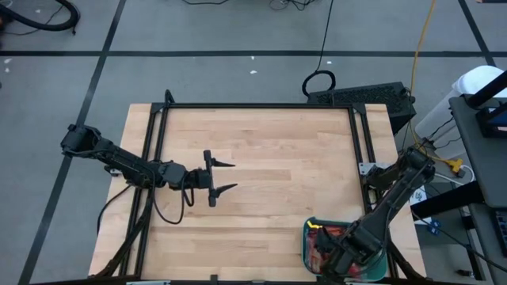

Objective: Sort popcorn bags into baskets
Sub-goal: Put the popcorn bag into the green bin

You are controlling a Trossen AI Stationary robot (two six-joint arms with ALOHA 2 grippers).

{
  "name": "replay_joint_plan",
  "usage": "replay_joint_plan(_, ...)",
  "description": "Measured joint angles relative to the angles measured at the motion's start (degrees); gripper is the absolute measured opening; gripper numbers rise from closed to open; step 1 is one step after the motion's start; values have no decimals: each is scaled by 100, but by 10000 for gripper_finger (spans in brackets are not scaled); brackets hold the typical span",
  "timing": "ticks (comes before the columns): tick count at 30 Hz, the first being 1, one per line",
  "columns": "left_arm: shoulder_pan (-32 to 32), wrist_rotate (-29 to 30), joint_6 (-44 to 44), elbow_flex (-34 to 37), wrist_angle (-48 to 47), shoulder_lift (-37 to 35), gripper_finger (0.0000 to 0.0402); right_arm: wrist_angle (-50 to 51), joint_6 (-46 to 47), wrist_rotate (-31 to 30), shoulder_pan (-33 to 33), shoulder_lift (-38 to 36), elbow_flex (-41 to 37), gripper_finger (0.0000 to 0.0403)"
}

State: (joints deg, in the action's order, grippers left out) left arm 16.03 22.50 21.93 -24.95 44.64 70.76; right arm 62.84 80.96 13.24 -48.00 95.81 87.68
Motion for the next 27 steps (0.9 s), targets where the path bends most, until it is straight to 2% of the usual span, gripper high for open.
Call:
replay_joint_plan(5,0,0,0,0,-31,0,298,-34,-64,492,40,4,-317,228)
replay_joint_plan(10,0,-2,2,0,-31,0,298,-203,-223,493,65,4,-326,223)
replay_joint_plan(14,0,-2,2,0,-33,0,298,49,-148,546,133,4,-326,206)
replay_joint_plan(16,0,-2,2,0,-33,0,298,432,63,466,149,4,-326,192)
replay_joint_plan(20,0,-3,3,0,-33,0,298,1158,486,-215,127,3,-335,148)
replay_joint_plan(24,0,-4,0,0,-39,0,298,1040,916,-192,93,-2,-583,94)
replay_joint_plan(27,0,-4,-2,0,-84,0,298,487,972,-95,93,-17,-903,59)
